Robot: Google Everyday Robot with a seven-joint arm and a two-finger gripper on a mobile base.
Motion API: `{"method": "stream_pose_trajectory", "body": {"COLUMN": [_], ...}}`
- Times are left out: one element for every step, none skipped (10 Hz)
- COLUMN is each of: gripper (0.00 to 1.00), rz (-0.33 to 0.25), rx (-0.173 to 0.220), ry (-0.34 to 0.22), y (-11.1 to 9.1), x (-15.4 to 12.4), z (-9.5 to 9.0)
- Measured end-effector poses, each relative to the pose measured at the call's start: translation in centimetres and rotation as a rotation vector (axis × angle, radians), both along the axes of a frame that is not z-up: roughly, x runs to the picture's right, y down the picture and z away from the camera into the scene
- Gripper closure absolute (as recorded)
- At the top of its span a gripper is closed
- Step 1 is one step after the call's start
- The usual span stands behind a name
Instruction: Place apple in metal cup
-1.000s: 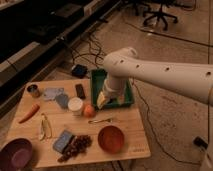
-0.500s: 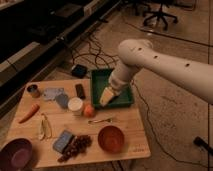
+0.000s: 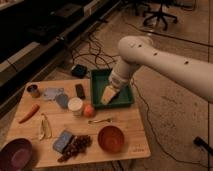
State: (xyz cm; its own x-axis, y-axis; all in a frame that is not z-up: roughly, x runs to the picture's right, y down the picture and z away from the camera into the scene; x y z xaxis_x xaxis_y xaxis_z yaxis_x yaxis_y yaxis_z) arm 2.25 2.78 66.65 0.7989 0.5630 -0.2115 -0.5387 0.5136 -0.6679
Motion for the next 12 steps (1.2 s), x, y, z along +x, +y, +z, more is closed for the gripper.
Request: {"method": "stream_pose_trajectory", "body": {"gripper": [0.35, 0.35, 0.35, 0.35, 0.35, 0.35, 0.35, 0.35, 0.35, 0.35, 0.36, 0.43], "rz": [-0.119, -0.191, -0.263, -0.314, -0.337, -0.336, -0.337, -0.339, -0.349, -0.362, -0.378, -0.4], "rx": [-0.002, 0.009, 0.021, 0.031, 0.034, 0.035, 0.034, 0.042, 0.071, 0.113, 0.155, 0.19], "ry": [0.002, -0.018, -0.044, -0.062, -0.071, -0.07, -0.069, -0.071, -0.07, -0.07, -0.071, -0.092], "y": [1.0, 1.6, 2.2, 2.5, 2.7, 2.7, 2.7, 2.8, 2.7, 2.5, 2.3, 2.1], "x": [-0.5, -0.6, -0.8, -0.8, -0.8, -0.8, -0.7, -0.7, -0.7, -0.9, -1.1, -1.6], "z": [2.1, 3.1, 4.0, 4.7, 5.0, 5.0, 5.0, 4.9, 5.3, 5.9, 6.6, 7.3]}}
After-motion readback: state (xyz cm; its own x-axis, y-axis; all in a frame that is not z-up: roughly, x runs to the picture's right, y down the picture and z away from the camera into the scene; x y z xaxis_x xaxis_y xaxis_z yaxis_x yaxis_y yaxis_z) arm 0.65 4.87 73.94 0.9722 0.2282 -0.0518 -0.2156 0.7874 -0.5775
